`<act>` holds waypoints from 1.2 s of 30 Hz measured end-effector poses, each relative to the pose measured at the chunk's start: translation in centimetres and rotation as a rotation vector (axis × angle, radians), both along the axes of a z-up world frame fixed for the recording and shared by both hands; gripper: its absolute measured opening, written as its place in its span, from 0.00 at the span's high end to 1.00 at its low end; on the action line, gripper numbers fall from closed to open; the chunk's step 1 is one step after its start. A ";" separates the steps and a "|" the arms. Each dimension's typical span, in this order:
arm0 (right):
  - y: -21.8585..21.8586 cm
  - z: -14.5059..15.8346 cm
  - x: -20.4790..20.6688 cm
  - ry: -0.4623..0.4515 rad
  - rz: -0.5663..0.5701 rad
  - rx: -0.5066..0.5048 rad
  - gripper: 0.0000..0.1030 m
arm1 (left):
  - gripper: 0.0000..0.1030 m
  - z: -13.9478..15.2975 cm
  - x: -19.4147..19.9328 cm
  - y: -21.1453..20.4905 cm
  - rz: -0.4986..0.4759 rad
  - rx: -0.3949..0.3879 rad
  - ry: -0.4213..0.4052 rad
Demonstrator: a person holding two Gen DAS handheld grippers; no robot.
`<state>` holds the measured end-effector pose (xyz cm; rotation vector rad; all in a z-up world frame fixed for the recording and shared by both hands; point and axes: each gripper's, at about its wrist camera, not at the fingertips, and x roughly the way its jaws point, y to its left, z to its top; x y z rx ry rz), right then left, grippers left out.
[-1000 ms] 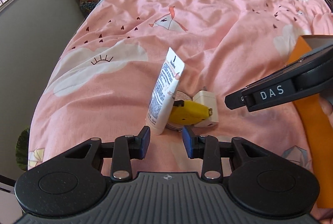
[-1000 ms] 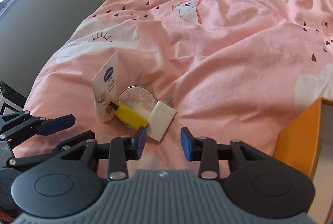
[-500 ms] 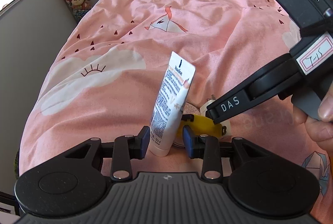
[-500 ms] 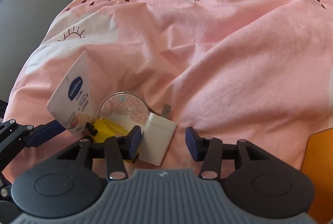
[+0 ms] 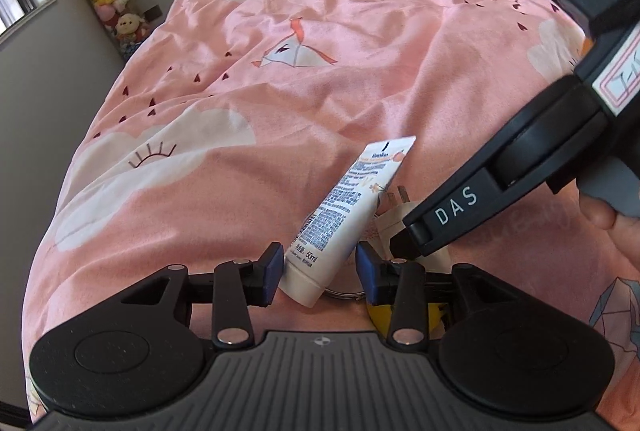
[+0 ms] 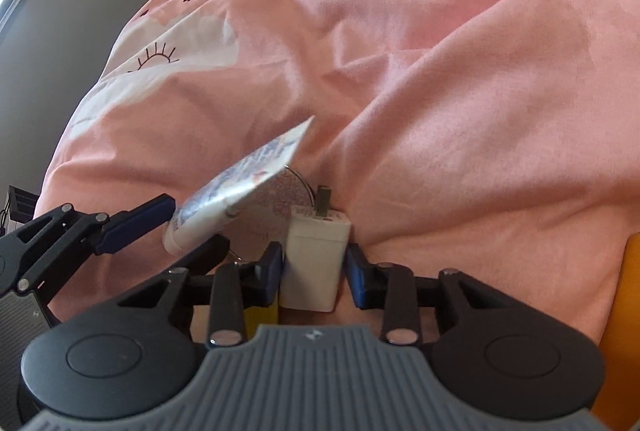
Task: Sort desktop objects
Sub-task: 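Grasp the white lotion tube with left gripper while right grasps the white charger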
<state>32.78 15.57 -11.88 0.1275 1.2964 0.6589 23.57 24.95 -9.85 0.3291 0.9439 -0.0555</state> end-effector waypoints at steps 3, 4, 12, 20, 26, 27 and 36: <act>-0.1 -0.1 0.1 -0.002 0.016 0.001 0.64 | 0.54 -0.5 0.5 -0.5 -0.028 0.014 0.010; -0.2 -0.2 0.2 0.003 0.016 0.002 0.64 | 0.53 -0.8 0.7 -0.7 -0.036 0.021 0.015; -0.9 0.0 -0.1 0.013 -0.008 0.024 0.66 | 0.59 -1.2 0.6 -1.6 -0.049 0.068 0.014; -3.2 2.9 -1.9 -0.075 -0.012 0.019 0.66 | 0.81 1.1 -0.4 -0.7 0.056 -0.122 0.045; -5.8 5.2 -3.8 -0.111 -0.018 0.051 0.66 | 1.00 3.8 -2.8 -0.5 0.146 -0.256 0.001; -6.2 5.5 -4.2 -0.115 -0.019 0.059 0.66 | 1.00 4.4 -3.2 -0.6 0.159 -0.265 -0.010; -9.9 7.7 -7.2 -0.146 -0.047 0.102 0.66 | 0.99 6.0 -5.1 -3.0 0.122 -0.161 -0.045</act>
